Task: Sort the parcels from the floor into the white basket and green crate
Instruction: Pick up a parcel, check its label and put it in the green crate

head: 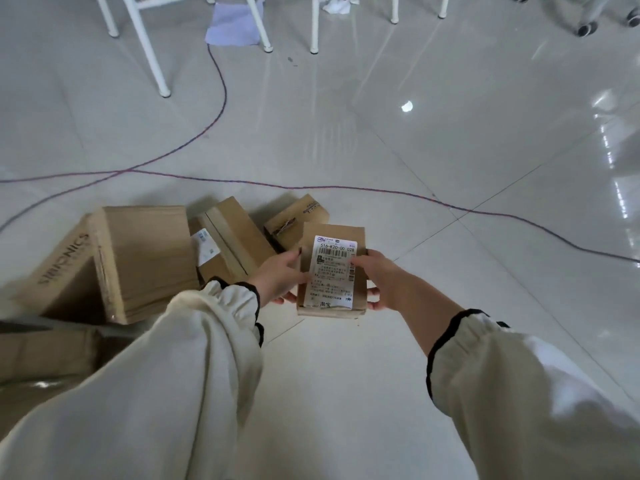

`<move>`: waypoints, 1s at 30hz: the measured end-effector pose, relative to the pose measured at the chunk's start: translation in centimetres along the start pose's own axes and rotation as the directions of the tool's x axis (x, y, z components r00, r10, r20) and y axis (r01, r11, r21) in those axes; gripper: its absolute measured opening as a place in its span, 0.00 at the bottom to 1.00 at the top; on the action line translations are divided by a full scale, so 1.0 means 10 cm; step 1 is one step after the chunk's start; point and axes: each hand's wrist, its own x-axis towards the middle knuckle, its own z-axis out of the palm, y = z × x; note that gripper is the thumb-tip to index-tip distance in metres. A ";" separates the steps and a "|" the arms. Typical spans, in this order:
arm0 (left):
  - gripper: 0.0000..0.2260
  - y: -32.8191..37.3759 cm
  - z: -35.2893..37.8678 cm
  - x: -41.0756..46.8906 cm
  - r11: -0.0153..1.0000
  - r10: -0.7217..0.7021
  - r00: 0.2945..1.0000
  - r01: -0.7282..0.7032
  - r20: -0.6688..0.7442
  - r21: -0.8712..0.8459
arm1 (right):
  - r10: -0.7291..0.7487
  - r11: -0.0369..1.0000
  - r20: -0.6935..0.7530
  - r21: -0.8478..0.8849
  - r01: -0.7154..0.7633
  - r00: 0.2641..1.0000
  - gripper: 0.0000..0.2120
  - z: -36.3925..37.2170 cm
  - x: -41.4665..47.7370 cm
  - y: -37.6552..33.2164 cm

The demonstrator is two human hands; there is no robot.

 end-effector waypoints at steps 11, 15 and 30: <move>0.19 2.34 -1.27 -2.27 0.993 0.098 0.995 -0.097 0.016 -0.061 | -0.142 0.990 -0.011 -0.013 0.142 0.990 0.15 -0.72 -2.78 -1.85; 0.21 3.37 -1.64 -3.23 0.988 0.145 0.989 -0.143 0.032 -0.065 | -0.194 0.980 -0.076 0.035 0.197 0.978 0.21 -1.07 -4.00 -2.52; 0.20 5.39 -2.16 -5.27 0.936 0.346 0.938 -0.343 -0.027 0.083 | -0.380 0.918 -0.179 0.043 0.393 0.907 0.17 -1.97 -6.67 -3.65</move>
